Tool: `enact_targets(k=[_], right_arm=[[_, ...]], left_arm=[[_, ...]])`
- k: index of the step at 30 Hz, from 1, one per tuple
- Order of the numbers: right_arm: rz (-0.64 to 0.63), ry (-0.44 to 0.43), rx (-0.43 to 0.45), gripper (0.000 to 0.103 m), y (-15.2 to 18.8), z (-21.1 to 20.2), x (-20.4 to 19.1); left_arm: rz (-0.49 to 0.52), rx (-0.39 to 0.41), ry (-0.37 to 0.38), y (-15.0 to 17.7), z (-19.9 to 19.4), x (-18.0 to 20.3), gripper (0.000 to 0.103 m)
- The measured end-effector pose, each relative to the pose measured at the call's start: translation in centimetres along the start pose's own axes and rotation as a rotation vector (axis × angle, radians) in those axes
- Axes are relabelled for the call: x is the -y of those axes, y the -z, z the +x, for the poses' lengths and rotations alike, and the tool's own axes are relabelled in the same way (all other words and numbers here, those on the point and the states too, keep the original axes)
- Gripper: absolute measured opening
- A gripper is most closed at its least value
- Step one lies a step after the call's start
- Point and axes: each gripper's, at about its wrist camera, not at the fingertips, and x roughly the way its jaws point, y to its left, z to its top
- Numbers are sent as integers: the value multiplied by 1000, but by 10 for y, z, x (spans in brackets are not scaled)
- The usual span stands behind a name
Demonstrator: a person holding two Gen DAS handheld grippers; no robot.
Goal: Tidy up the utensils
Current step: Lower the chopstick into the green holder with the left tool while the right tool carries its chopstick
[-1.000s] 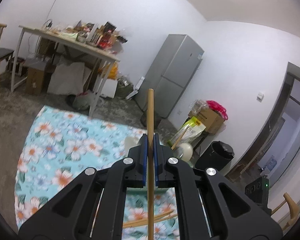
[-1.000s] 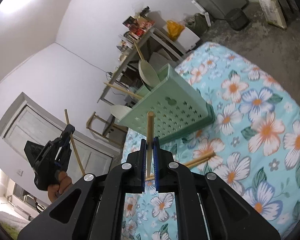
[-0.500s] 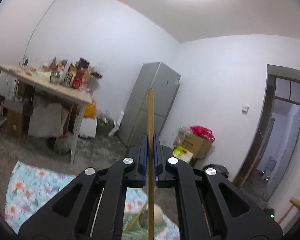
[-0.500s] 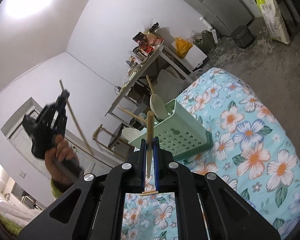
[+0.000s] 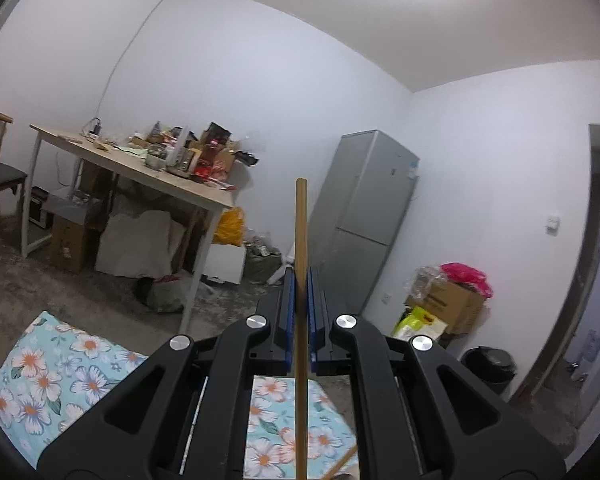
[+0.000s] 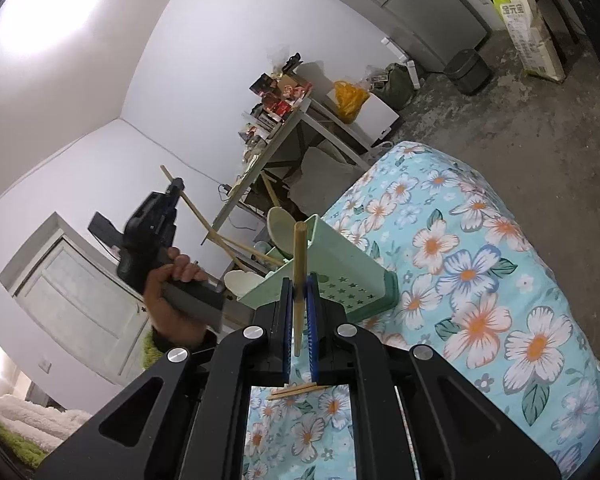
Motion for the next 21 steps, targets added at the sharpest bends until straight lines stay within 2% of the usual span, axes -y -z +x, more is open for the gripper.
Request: enact_targets(k=[4, 12, 21], right_arm=[[12, 5, -1, 7, -1, 0, 5], [27, 11, -5, 7, -4, 0, 12], [36, 8, -10, 7, -4, -1, 14]], left_arm=[[23, 1, -29, 11, 8, 1, 4], [123, 52, -71, 25, 8, 10, 4], [144, 6, -91, 42, 2, 2, 5]])
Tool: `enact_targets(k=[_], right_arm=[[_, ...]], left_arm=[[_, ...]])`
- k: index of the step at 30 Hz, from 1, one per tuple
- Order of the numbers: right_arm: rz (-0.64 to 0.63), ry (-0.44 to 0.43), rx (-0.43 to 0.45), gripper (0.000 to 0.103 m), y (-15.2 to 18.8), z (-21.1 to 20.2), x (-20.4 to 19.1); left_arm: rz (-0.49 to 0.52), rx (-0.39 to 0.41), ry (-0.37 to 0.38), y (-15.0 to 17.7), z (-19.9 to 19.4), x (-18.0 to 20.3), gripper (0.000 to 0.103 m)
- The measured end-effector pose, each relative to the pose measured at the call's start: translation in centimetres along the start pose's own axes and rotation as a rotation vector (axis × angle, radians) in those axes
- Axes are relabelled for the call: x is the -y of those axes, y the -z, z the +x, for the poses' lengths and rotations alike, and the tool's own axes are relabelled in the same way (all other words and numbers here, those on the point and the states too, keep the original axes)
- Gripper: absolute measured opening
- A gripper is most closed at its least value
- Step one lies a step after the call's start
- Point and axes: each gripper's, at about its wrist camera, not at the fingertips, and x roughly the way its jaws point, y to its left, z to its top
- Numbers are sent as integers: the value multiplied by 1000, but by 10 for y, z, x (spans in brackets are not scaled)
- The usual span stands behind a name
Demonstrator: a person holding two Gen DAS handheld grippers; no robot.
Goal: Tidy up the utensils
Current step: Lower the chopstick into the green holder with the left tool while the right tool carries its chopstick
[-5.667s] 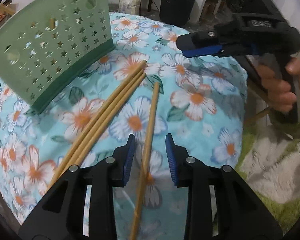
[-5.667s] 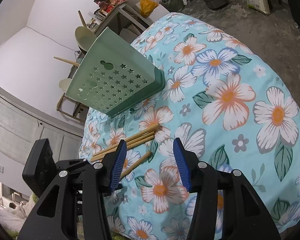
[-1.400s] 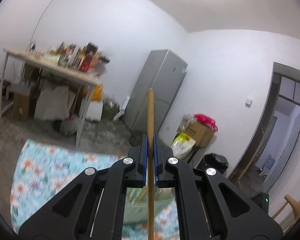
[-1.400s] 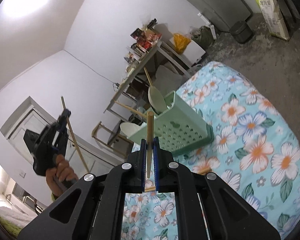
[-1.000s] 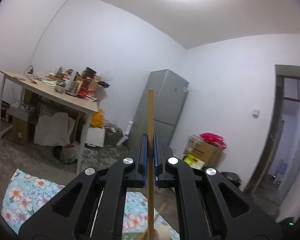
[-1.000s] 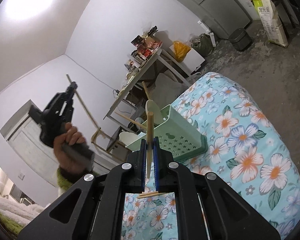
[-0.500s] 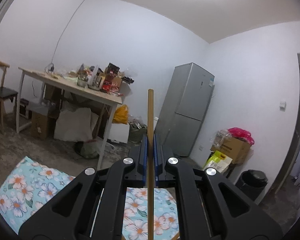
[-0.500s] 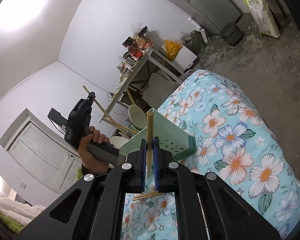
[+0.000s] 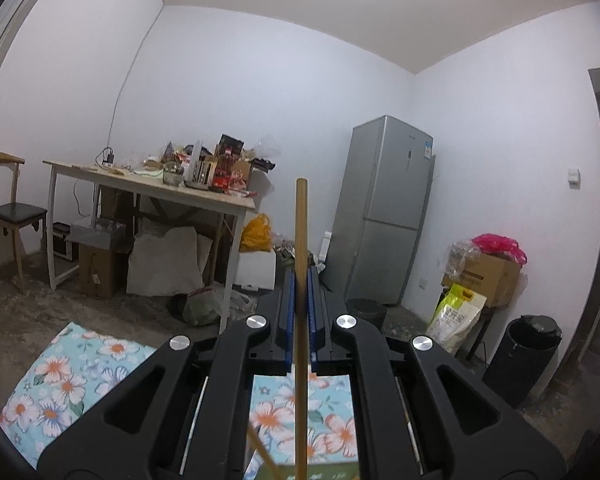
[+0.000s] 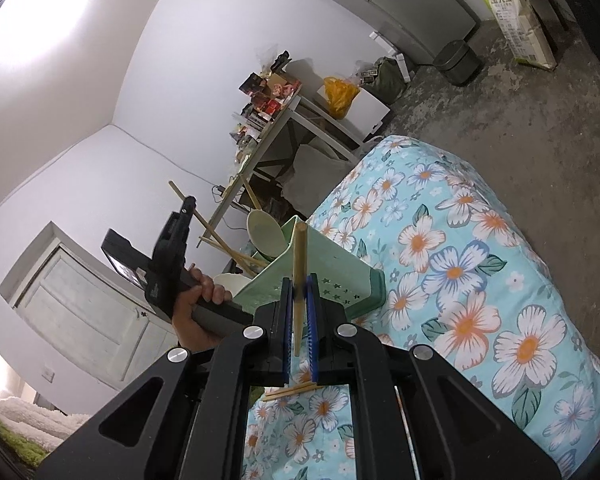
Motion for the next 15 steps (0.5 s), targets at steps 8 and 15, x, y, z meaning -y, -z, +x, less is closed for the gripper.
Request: enact_targets(k=[8, 15], right_arm=[[-9, 3, 9, 7, 1, -4, -3], [-56, 1, 28, 7, 1, -13, -19]], left_arm=[[-2, -74, 24, 13, -10, -15, 5], [18, -120, 54, 10, -38, -22, 43]])
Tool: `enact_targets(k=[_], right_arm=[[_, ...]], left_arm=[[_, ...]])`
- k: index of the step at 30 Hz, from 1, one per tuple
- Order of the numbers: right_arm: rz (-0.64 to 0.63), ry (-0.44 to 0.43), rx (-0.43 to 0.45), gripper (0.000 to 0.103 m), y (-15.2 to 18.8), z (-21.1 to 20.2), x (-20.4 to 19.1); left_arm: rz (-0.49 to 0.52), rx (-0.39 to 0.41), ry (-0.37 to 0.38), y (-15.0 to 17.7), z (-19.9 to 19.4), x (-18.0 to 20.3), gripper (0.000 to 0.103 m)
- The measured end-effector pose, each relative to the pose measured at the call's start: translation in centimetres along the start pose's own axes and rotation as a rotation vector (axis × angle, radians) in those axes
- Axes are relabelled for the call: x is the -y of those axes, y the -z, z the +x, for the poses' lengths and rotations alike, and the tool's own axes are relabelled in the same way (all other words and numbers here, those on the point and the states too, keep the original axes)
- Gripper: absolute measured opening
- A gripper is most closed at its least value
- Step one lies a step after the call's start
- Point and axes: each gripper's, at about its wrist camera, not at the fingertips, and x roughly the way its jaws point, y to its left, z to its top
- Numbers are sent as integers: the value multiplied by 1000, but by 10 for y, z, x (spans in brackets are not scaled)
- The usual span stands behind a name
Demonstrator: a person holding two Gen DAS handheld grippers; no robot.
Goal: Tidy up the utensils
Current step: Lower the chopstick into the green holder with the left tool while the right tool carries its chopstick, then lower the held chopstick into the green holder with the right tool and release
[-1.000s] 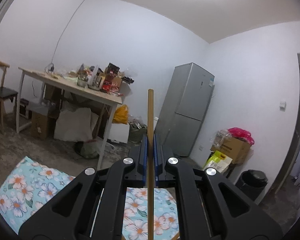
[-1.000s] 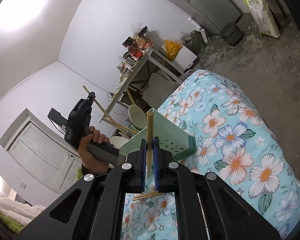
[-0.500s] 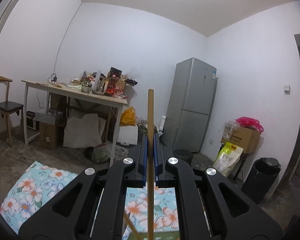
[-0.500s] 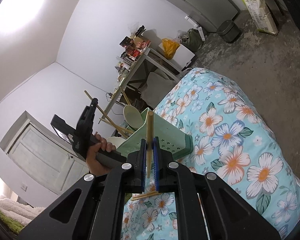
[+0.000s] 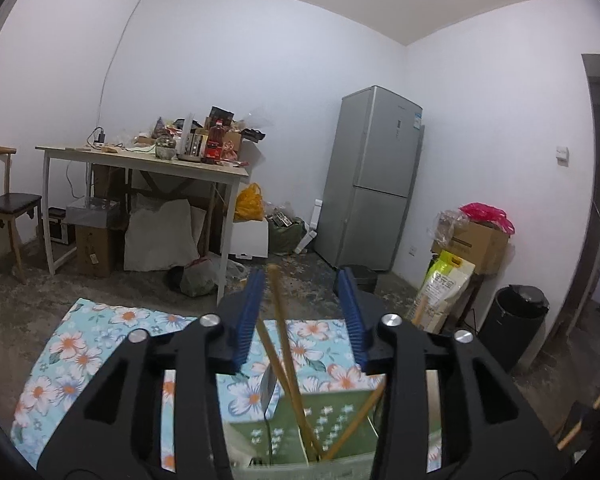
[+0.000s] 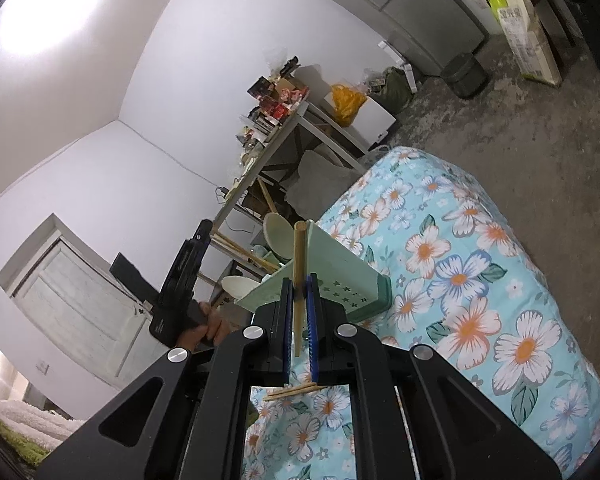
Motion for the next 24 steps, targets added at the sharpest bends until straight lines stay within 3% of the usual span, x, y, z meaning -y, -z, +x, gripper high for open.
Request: enact_targets(k=[10, 16, 24], right_arm=[[-148, -52, 103, 7, -23, -25, -47], [-222, -92, 107, 7, -48, -8, -68], [-310, -66, 73, 7, -76, 41, -87]], left_arm=[[69, -52, 66, -7, -72, -16, 67], [99, -152, 37, 18, -100, -32, 69], [105, -248, 18, 51, -113, -44, 71]])
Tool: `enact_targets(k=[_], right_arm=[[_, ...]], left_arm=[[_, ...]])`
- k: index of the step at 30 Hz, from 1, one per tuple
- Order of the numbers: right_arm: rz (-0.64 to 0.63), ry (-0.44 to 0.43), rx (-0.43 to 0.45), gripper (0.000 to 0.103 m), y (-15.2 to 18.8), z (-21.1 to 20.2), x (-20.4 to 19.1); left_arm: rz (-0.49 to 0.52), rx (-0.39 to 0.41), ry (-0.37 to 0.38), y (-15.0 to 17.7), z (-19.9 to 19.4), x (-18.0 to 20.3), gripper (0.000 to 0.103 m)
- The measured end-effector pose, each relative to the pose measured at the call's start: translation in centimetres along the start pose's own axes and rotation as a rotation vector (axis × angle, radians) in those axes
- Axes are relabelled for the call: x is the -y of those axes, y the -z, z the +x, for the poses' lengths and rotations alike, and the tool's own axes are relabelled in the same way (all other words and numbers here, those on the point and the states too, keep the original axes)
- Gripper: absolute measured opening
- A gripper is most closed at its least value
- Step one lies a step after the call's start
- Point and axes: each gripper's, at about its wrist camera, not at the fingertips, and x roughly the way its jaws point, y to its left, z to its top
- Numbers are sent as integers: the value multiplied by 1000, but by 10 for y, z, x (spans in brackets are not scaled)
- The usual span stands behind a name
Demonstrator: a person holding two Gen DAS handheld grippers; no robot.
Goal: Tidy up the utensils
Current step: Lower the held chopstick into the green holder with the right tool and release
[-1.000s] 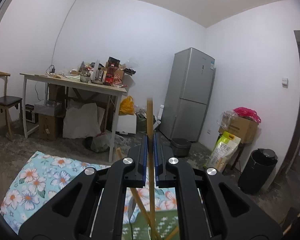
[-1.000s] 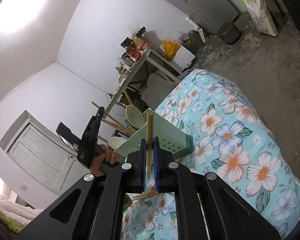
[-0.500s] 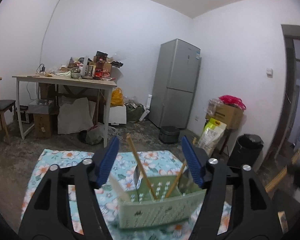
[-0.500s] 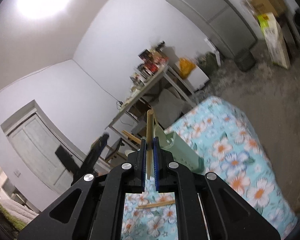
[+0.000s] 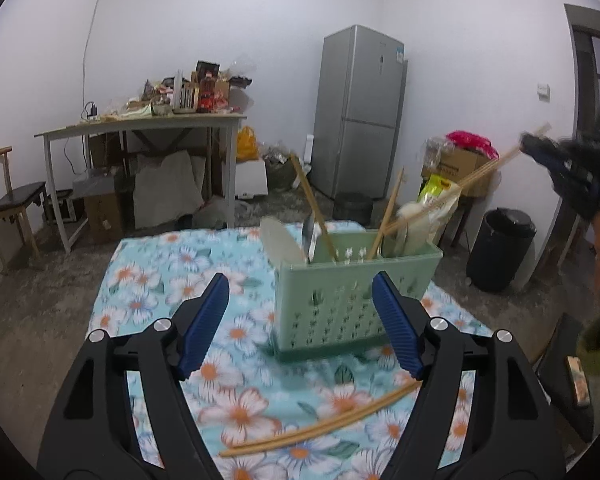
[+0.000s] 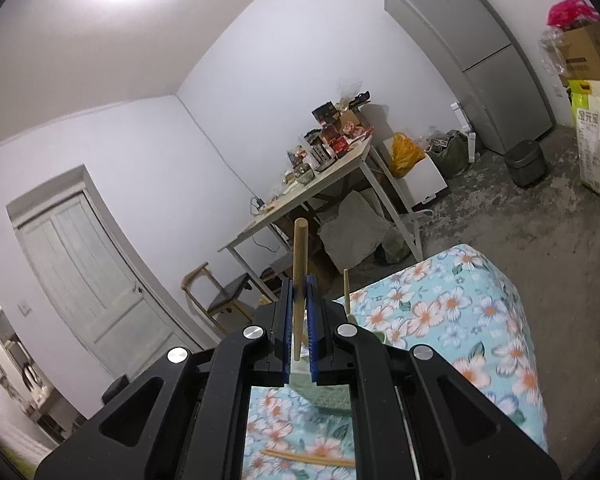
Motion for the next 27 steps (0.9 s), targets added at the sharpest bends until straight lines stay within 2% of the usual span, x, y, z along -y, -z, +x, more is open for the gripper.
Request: enact_targets(k=[10, 18, 22, 27], right_arm=[[-122, 106, -107, 7, -5, 59, -8], [-239, 186, -115, 7, 1, 78, -31], [-260, 198, -136, 7, 8, 90, -34], [-248, 202, -239, 8, 29, 111, -31]], left_arm=[[27, -30, -9, 5, 5, 3, 73], [24, -44, -11, 6, 7, 2, 73], [16, -49, -15, 8, 7, 0, 73], [13, -50, -18, 9, 4, -1, 73]])
